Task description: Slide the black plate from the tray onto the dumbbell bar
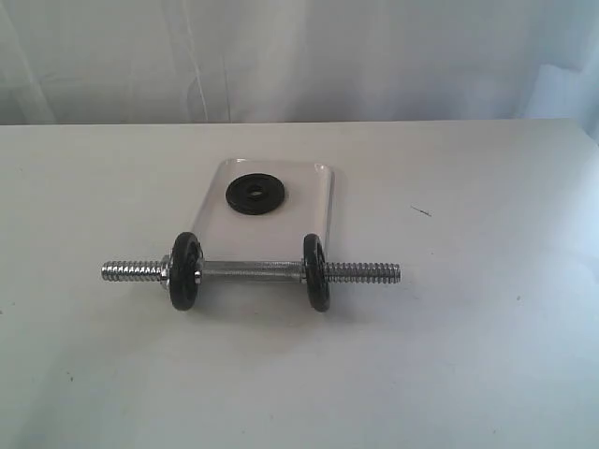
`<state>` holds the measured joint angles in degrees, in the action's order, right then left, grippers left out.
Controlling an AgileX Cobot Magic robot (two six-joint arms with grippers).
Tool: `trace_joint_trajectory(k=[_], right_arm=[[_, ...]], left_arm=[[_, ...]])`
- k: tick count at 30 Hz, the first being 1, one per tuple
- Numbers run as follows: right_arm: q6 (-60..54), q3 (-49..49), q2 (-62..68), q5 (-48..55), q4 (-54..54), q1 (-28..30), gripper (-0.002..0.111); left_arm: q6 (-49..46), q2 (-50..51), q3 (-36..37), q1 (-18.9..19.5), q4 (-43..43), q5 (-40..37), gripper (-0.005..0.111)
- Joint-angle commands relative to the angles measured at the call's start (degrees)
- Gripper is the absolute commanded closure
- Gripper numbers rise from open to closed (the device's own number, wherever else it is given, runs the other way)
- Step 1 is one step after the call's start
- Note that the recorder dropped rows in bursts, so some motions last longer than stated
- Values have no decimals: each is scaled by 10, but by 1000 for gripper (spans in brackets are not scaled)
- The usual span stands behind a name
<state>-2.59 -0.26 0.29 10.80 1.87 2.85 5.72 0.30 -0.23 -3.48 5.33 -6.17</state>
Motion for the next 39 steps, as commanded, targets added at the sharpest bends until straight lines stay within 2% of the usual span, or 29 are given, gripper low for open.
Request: trace_joint_trajectory(k=[1, 21, 31, 33, 39], right_arm=[[3, 3, -3, -1, 0, -2, 108], [3, 3, -3, -1, 0, -2, 108], [3, 3, -3, -1, 0, -2, 108], [3, 3, -3, -1, 0, -2, 108], [3, 3, -3, -1, 0, -2, 108]], left_arm=[[3, -3, 2, 0, -4, 2, 107], [3, -3, 2, 0, -4, 3, 107], [26, -3, 2, 0, -10, 50, 107], [55, -3, 2, 0, -10, 58, 107], [244, -3, -19, 0, -10, 57, 107]])
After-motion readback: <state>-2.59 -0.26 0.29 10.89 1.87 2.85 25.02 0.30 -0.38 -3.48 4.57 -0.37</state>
